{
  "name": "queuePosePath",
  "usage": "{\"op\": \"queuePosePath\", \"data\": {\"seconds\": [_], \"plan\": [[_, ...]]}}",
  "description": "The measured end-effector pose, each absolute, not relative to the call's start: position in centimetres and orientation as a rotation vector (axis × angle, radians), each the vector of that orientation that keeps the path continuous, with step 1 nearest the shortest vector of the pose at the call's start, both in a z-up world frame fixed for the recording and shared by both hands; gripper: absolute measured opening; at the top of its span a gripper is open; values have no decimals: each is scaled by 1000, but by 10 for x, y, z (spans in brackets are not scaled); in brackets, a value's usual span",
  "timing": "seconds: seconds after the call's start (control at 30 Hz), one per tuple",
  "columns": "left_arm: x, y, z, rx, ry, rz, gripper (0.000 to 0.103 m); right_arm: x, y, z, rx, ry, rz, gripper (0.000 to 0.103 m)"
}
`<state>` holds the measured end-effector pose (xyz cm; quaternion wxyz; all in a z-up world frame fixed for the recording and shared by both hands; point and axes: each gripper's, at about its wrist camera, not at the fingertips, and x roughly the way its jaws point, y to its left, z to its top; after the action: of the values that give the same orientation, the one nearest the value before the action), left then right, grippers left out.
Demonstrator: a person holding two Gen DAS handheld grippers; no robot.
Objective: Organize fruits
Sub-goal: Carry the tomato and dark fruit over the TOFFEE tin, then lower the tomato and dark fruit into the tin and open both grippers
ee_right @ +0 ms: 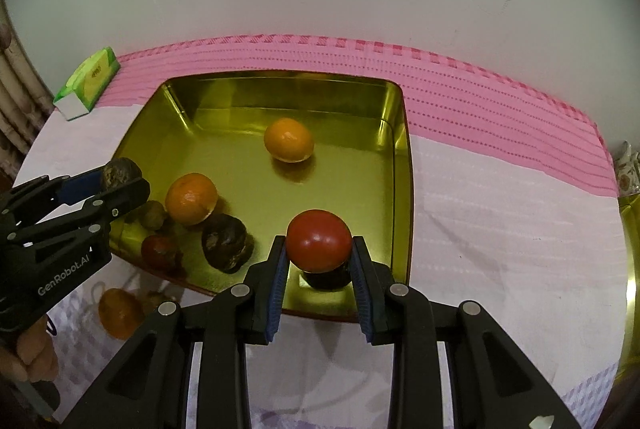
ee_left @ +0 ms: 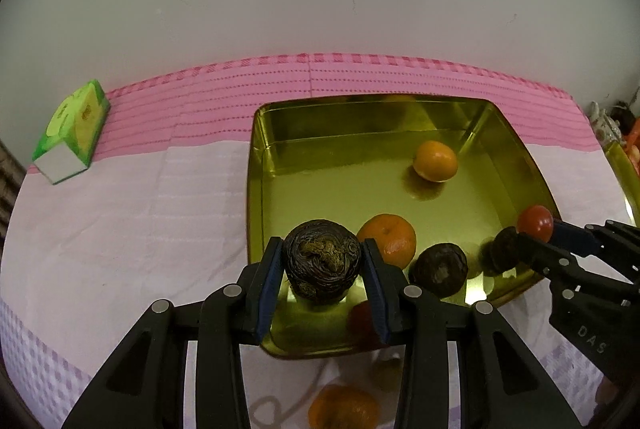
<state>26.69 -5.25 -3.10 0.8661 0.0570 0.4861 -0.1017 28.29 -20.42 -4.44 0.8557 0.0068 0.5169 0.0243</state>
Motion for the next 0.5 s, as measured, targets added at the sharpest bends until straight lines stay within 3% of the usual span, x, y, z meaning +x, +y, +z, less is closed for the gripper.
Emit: {"op": "queuePosePath", "data": {"seconds": [0.5], "plan": [[279, -56, -44, 148, 1051, -200, 40, 294, -208, -55, 27, 1110, 44, 29]]}}
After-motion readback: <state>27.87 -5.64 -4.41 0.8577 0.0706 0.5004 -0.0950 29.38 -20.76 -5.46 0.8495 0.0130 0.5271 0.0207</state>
